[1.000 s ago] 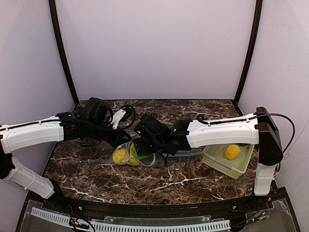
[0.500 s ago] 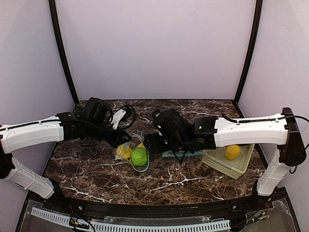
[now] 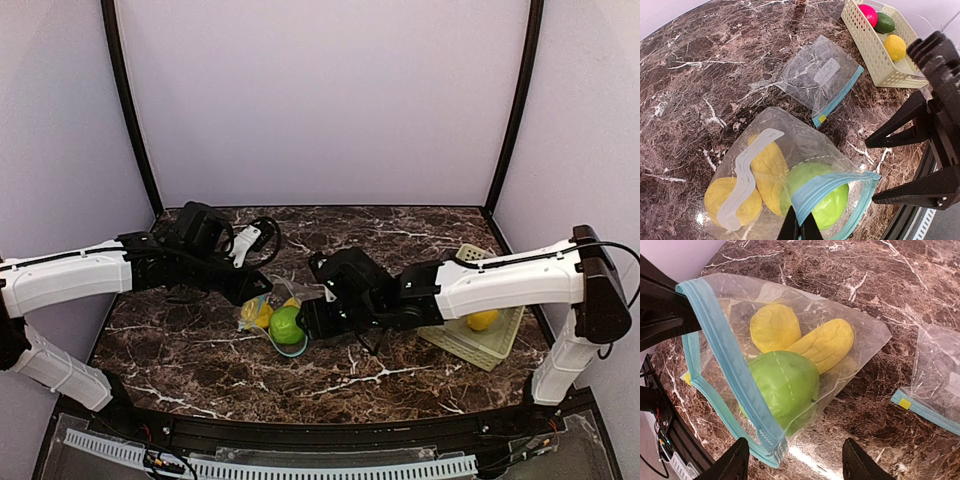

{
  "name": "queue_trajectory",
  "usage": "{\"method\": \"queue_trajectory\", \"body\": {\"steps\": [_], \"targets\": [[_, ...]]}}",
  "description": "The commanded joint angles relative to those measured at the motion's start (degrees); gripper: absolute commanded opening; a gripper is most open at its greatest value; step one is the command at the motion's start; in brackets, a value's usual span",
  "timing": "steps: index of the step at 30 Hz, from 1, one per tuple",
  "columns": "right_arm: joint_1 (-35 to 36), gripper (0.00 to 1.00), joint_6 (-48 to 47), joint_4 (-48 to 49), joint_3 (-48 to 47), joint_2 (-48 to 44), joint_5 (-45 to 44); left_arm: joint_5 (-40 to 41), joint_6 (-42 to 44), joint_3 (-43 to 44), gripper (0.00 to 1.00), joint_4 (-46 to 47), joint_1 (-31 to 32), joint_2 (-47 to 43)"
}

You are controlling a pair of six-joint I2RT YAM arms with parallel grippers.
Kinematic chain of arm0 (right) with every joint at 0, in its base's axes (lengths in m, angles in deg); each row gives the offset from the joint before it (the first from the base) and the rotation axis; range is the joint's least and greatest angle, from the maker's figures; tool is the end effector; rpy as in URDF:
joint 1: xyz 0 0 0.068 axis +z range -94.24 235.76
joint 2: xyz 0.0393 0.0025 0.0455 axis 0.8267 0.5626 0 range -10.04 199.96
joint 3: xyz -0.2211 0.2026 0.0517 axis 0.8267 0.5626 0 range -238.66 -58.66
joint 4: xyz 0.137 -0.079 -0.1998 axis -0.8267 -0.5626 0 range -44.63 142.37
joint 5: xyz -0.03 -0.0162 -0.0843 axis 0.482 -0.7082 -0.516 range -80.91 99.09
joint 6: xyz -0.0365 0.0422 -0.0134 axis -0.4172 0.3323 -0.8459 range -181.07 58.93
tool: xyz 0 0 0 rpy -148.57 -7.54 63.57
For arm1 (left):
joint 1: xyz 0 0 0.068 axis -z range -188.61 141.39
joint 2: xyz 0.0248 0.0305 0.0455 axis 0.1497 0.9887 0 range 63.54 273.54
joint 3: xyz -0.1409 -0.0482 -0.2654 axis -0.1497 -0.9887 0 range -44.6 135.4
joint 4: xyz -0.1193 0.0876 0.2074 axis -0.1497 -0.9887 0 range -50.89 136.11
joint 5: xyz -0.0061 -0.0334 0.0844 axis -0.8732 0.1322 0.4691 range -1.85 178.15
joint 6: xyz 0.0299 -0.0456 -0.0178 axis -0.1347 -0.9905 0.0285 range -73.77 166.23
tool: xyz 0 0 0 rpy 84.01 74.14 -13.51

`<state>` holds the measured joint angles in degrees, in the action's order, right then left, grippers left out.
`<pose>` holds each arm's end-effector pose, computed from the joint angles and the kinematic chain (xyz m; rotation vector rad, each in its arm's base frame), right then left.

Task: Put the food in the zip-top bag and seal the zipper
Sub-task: Adjust the zipper food storage bag at the center of the board.

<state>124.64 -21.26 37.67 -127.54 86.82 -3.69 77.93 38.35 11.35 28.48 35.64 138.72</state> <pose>0.1443 0.3486 0.2722 -0.4879 2.3507 0.6974 0.1953 -0.2004 0.3100 0.8122 2.1445 -0.6875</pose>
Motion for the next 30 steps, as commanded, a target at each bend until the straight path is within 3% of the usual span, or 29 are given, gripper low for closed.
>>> {"method": "queue_trajectory", "body": {"steps": [1,4,10,13,15,23,30], "targets": [[0.56,0.58,0.61,2.01,-2.02,2.92,1.24,-0.16,0.7,-0.68,0.01,0.29,-0.2,-1.42],[0.52,0.45,1.38,1.52,-2.94,3.96,1.52,-0.25,0.81,-0.66,0.01,0.27,-0.21,-1.43],[0.45,0.0,4.39,0.48,-4.36,3.31,2.2,-0.03,1.03,-0.58,0.01,-0.09,-0.13,-1.3],[0.08,0.0,8.19,-0.23,-4.33,1.41,3.18,0.54,1.27,-0.45,0.01,-0.35,-0.13,-1.32],[-0.51,0.0,11.29,0.05,-3.81,-0.07,4.21,0.74,1.65,-0.28,0.07,-0.64,-0.09,-1.39],[-2.66,0.0,17.4,3.85,-0.48,-4.42,7.39,3.92,4.43,0.63,0.67,-3.6,1.08,-5.95],[-3.77,0.0,18.11,4.49,0.96,-5.71,8.01,5.29,-4.42,-9.22,0.89,-3.26,1.11,-17.61]]}}
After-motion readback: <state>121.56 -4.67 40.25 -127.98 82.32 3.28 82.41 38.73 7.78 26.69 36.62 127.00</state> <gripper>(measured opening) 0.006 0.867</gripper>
